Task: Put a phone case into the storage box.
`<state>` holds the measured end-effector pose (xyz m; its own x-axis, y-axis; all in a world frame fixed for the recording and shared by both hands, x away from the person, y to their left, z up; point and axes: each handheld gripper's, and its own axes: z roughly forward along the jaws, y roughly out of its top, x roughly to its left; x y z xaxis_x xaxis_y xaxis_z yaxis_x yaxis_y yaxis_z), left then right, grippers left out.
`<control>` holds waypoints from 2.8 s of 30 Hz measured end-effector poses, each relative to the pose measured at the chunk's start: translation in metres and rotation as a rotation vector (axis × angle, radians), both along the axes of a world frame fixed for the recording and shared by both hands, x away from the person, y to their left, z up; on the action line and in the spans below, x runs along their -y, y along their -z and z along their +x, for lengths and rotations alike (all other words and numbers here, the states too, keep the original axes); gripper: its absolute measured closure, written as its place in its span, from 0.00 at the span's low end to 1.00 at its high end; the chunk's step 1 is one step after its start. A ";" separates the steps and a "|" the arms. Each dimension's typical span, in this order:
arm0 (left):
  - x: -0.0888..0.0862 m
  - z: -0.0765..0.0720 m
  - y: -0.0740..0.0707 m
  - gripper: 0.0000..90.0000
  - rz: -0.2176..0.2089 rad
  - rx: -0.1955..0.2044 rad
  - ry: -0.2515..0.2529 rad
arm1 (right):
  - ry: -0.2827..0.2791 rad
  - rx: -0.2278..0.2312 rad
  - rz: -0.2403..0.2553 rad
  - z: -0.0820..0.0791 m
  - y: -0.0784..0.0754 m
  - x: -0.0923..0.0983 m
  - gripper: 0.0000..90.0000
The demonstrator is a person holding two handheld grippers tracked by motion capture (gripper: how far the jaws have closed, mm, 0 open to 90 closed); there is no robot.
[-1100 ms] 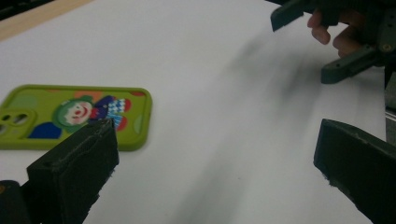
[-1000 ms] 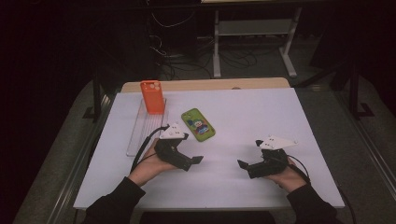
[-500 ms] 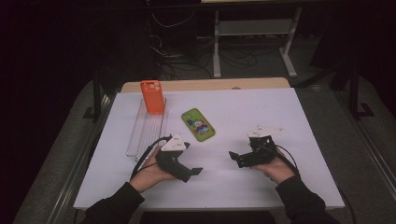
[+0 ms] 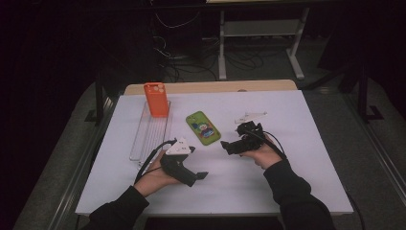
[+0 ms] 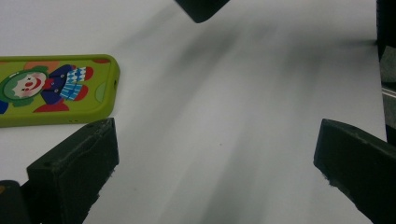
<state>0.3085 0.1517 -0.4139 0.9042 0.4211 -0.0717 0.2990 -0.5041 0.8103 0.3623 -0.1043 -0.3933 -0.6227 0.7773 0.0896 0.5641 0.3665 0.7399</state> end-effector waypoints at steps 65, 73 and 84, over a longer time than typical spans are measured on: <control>-0.008 0.003 -0.001 0.00 -0.013 0.001 -0.001 | 0.007 -0.282 -0.311 0.101 0.042 -0.115 0.10; -0.008 0.002 -0.001 0.00 -0.014 0.003 0.000 | 0.024 -0.307 -0.309 0.101 0.042 -0.116 0.11; -0.008 0.002 -0.001 0.00 -0.014 0.001 -0.003 | 0.024 -0.315 -0.310 0.101 0.040 -0.117 0.16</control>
